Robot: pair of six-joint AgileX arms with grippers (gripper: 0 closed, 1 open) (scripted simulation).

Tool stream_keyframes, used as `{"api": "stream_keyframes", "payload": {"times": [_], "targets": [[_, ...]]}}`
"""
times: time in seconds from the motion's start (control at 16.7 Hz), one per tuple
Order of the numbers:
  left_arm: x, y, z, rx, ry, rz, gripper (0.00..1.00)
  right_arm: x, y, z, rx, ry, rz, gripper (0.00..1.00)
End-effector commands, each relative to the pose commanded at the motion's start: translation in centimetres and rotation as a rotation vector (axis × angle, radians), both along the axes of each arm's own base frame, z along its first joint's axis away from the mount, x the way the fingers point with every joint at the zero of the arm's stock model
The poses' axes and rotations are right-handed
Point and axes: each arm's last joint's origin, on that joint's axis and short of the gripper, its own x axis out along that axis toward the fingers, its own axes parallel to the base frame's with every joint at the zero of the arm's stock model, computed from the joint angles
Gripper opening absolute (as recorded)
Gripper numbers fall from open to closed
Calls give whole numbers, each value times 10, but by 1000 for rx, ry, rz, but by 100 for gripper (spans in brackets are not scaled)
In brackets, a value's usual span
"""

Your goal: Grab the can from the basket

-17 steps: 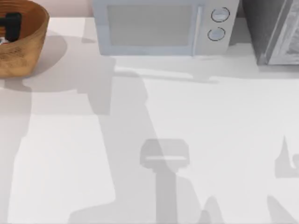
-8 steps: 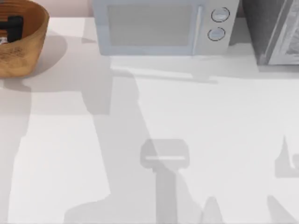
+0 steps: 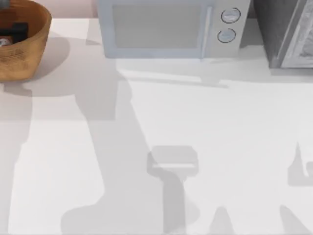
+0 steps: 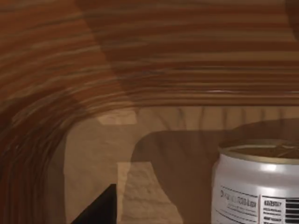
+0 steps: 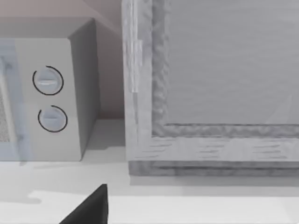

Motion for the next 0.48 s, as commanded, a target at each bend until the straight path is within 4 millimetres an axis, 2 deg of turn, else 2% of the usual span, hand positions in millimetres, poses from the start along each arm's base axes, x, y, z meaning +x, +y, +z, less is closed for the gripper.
{"api": "stream_keyframes", "payload": {"times": [0.48], "targets": [[0,0,0,0,0,0,40,0,0,0,0,0,0,100]]}}
